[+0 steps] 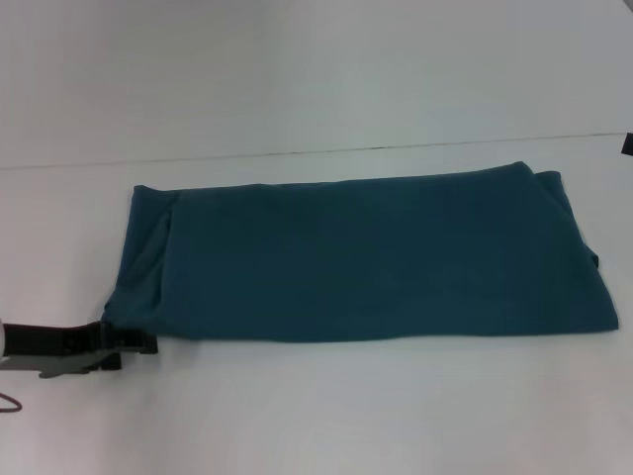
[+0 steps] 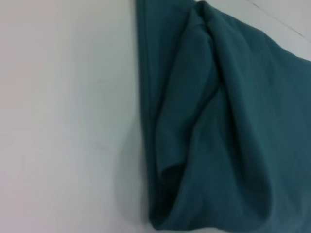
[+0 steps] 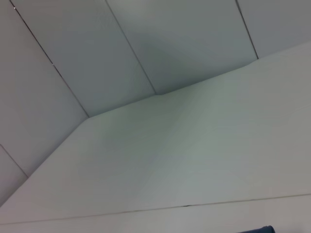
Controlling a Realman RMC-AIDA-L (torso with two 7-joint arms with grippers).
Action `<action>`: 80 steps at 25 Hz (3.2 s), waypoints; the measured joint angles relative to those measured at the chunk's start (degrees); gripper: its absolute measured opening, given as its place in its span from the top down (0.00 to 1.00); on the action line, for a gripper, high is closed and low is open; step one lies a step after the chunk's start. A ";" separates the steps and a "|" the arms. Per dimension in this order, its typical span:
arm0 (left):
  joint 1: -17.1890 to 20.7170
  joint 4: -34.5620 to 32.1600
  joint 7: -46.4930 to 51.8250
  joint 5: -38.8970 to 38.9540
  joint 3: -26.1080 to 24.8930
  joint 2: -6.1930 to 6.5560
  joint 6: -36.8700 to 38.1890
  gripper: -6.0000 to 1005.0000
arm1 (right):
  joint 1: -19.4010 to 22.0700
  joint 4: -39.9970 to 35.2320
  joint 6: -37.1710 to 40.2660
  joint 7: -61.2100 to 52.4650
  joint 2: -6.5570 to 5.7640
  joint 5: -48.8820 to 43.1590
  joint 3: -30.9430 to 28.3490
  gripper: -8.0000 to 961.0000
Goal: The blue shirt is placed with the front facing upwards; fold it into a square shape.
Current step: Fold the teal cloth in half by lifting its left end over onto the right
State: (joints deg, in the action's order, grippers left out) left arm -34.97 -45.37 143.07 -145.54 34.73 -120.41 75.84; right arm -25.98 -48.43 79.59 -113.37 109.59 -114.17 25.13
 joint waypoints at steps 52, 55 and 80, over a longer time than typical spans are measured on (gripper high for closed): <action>-1.04 -4.81 0.97 0.92 0.11 0.79 -2.45 0.36 | -0.22 0.00 -0.24 -0.68 0.01 0.01 0.09 0.05; -1.46 -4.81 0.17 2.82 0.65 0.66 -2.31 0.36 | -0.22 0.08 -0.24 -0.69 0.04 0.01 0.10 0.05; 0.31 1.76 -8.20 6.38 1.31 -1.82 -4.84 0.36 | -1.40 0.45 -0.73 -0.97 0.74 -0.08 0.55 0.05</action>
State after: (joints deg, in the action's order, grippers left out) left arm -34.66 -43.61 134.88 -139.16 36.04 -122.23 71.00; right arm -27.38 -47.98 78.87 -114.34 110.33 -114.25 25.68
